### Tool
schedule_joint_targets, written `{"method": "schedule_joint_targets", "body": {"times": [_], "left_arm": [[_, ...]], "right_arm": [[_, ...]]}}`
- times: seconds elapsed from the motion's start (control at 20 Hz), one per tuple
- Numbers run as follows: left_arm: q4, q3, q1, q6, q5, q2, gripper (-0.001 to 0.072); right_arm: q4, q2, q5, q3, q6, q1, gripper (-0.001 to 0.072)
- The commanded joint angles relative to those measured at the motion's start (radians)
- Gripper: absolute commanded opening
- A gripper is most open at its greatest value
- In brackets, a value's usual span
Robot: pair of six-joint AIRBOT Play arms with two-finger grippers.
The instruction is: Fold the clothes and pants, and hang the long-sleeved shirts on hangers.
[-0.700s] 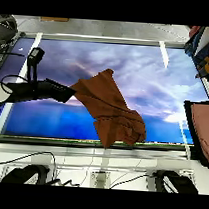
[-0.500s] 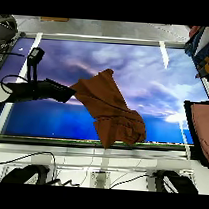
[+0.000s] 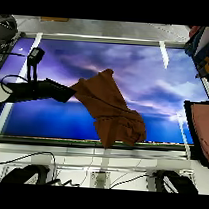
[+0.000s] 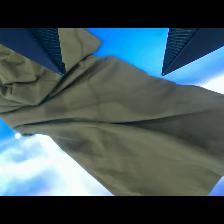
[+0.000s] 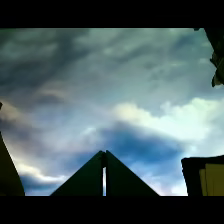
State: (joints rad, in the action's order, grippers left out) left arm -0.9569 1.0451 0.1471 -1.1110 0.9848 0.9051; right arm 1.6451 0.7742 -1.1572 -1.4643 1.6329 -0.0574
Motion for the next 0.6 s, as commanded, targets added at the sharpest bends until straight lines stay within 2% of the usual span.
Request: {"method": "schedule_joint_targets", "body": {"times": [0.0, 0.1, 0.2, 0.3, 0.4, 0.55], "left_arm": [[0.01, 0.0, 0.002, 0.0, -0.004, 0.0, 0.0698], [0.016, 0.0, 0.003, -0.008, 0.005, 0.0, 0.0698], [0.014, 0.0, 0.002, -0.025, 0.05, 0.0, 0.0698], [0.014, 0.0, -0.006, -0.097, 0.098, 0.0, 0.0698], [0.014, 0.0, -0.005, -0.123, 0.188, 0.0, 0.0698], [0.014, 0.0, -0.005, -0.124, 0.313, 0.0, 0.0698]], "right_arm": [[-0.023, 0.0, 0.034, 0.0, 0.001, -0.001, 0.0024], [-0.021, 0.003, -0.035, 0.001, 0.001, -0.001, 0.0024], [-0.034, 0.015, -0.178, 0.001, 0.001, -0.001, 0.0023], [-0.078, 0.023, -0.339, 0.038, -0.005, -0.001, 0.0023], [-0.157, 0.017, -0.411, 0.138, -0.089, -0.001, 0.0023], [-0.413, 0.005, -0.426, 0.383, -0.236, -0.001, 0.0022]]}}
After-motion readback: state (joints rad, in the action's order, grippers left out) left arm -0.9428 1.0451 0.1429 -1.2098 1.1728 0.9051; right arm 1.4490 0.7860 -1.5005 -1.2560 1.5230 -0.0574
